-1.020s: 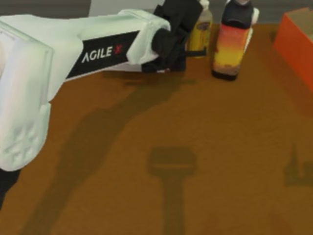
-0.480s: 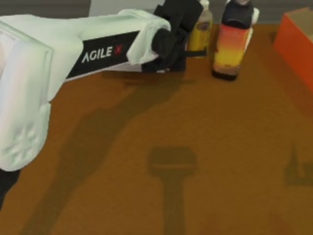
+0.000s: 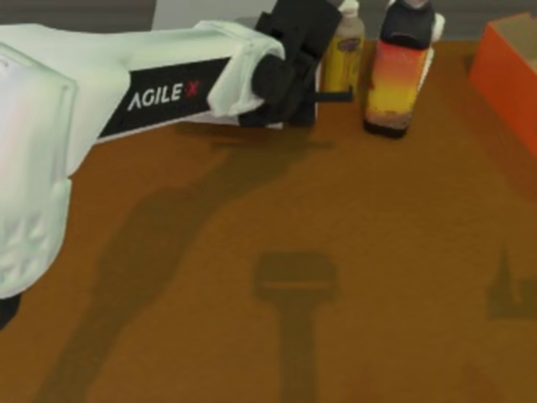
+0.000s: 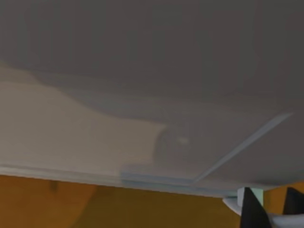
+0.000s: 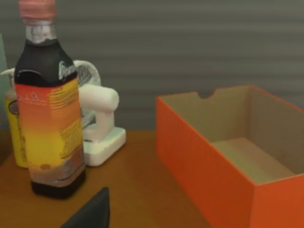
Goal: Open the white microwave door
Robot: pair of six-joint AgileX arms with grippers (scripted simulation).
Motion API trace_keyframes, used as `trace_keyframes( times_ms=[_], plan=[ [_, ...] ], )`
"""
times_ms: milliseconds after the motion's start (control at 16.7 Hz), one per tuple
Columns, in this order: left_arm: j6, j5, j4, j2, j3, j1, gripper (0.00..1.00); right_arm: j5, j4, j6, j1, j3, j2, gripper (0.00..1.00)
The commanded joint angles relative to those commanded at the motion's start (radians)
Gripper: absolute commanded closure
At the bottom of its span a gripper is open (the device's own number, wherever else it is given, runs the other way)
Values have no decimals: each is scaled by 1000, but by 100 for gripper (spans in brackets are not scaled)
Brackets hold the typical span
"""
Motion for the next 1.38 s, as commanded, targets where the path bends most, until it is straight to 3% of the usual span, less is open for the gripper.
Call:
trace_keyframes(
  times_ms=[1380],
  plan=[
    [14,7,10,-9,-22,2,100,0,0,0,0,0,0,0]
  ],
)
